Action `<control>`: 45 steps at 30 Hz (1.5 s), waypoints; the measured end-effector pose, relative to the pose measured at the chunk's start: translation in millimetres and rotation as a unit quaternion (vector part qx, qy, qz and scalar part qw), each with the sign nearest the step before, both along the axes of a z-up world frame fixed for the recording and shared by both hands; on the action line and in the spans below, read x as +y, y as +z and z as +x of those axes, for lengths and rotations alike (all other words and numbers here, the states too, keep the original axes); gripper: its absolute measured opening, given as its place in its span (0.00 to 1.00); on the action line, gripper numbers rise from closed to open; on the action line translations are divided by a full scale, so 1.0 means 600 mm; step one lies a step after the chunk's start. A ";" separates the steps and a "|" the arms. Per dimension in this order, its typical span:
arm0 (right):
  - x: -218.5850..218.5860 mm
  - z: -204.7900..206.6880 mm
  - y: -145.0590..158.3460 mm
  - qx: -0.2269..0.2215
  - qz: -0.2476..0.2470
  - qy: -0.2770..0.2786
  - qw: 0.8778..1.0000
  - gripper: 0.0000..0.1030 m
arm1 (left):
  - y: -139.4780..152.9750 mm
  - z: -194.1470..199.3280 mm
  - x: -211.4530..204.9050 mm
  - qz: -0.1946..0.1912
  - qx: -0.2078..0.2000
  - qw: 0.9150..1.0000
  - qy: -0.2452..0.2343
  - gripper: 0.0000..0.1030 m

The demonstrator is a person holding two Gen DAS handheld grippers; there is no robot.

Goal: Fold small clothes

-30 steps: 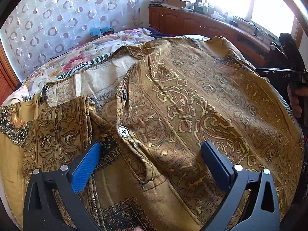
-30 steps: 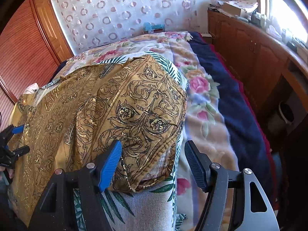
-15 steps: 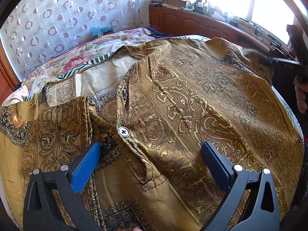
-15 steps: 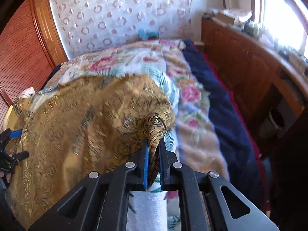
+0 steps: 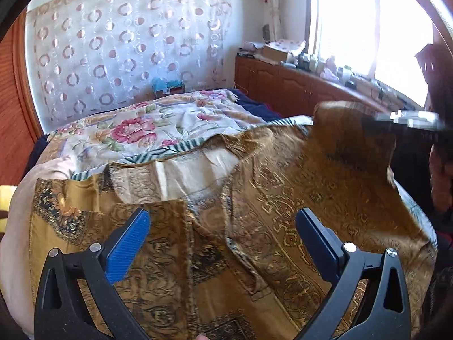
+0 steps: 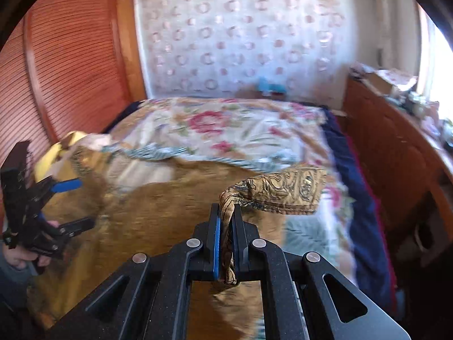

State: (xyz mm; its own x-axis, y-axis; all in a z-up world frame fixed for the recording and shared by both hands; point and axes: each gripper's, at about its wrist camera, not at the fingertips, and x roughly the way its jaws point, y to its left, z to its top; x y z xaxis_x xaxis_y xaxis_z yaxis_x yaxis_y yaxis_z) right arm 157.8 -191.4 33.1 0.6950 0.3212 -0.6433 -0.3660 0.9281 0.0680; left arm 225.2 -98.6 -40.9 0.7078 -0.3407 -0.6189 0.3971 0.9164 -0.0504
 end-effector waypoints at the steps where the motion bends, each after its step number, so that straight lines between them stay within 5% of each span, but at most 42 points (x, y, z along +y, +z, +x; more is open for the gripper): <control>1: 0.013 0.001 -0.008 0.008 0.003 0.011 1.000 0.06 | 0.001 0.002 0.007 -0.004 0.001 1.000 0.003 1.00; 7: 0.020 0.007 -0.034 0.020 -0.003 0.022 1.000 0.36 | 0.000 0.005 0.024 -0.037 -0.001 0.999 -0.002 1.00; 14: 0.005 0.067 -0.058 0.065 -0.025 -0.031 0.997 0.36 | -0.007 0.004 0.023 -0.031 0.002 1.000 0.002 1.00; 24: 0.074 0.155 -0.103 0.110 -0.033 0.013 0.993 0.36 | -0.010 0.012 0.033 -0.030 0.007 0.999 0.019 1.00; 29: 0.100 0.194 -0.099 0.100 -0.005 0.055 0.993 0.36 | -0.014 0.015 0.044 -0.033 0.010 0.999 0.029 1.00; 36: 0.080 0.183 -0.089 0.062 -0.031 0.017 0.997 0.36 | -0.014 0.018 0.052 -0.033 0.010 0.999 0.038 1.00; 38: 0.063 0.183 -0.097 0.058 -0.041 -0.001 0.997 0.40 | -0.013 0.021 0.056 -0.030 0.012 0.999 0.043 1.00; 40: 0.050 0.189 -0.113 0.057 -0.059 -0.025 0.996 0.55 | -0.012 0.024 0.062 -0.033 0.015 0.998 0.049 1.00; 45: 0.007 0.211 -0.150 0.082 -0.047 -0.047 0.994 0.55 | -0.004 0.027 0.089 -0.045 0.024 0.997 0.066 1.00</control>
